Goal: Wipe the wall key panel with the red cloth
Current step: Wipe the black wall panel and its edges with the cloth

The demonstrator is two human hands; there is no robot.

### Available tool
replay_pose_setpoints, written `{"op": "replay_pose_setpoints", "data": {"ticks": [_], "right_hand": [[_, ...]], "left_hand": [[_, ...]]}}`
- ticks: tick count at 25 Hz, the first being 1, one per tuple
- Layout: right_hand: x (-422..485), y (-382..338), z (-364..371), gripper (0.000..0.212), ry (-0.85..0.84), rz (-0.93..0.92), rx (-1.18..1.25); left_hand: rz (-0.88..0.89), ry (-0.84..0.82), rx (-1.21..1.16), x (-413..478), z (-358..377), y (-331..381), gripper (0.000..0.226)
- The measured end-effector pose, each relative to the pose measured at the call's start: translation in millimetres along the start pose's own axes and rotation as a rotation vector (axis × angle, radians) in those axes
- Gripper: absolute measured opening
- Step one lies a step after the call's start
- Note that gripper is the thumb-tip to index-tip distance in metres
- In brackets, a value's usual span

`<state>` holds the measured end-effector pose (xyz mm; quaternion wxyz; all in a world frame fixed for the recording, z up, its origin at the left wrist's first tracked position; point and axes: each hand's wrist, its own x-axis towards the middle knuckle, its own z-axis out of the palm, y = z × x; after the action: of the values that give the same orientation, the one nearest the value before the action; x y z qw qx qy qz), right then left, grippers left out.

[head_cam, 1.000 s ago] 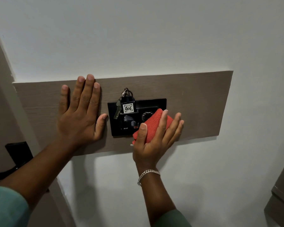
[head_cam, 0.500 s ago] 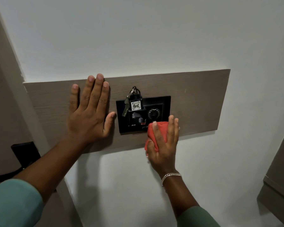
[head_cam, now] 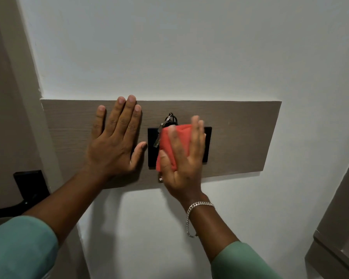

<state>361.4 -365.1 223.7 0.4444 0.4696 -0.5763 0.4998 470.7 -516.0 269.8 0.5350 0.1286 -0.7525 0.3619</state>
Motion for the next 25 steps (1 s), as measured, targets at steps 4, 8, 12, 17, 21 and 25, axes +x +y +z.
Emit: {"op": "replay_pose_setpoints", "data": {"ticks": [4,8,12,17,21,25], "right_hand": [[-19.3,17.5,-5.5,0.056,-0.061,-0.083,-0.151],[-12.1,-0.5,8.1,0.053,0.023,0.109,-0.097],[-18.1,27.5,-10.0,0.056,-0.158,-0.214,-0.194],[-0.8,71.1,-35.4,0.056,-0.243,-0.445,-0.223],[24.7,75.5,-44.6,0.054,-0.216,-0.286,-0.171],[30.9,53.2,-36.8,0.056,-0.173,-0.145,-0.157]], "left_hand": [[-0.002,-0.007,0.016,-0.7,-1.2,-0.4,0.081],[-0.019,-0.025,0.009,0.7,-3.2,2.4,0.080],[-0.024,-0.038,0.036,-0.6,-3.8,-0.5,0.080],[-0.035,-0.029,0.006,-0.2,-5.6,3.9,0.079],[-0.029,-0.015,0.014,-1.0,-3.5,2.2,0.079],[-0.031,-0.042,0.011,-0.8,-3.3,2.5,0.079]]}}
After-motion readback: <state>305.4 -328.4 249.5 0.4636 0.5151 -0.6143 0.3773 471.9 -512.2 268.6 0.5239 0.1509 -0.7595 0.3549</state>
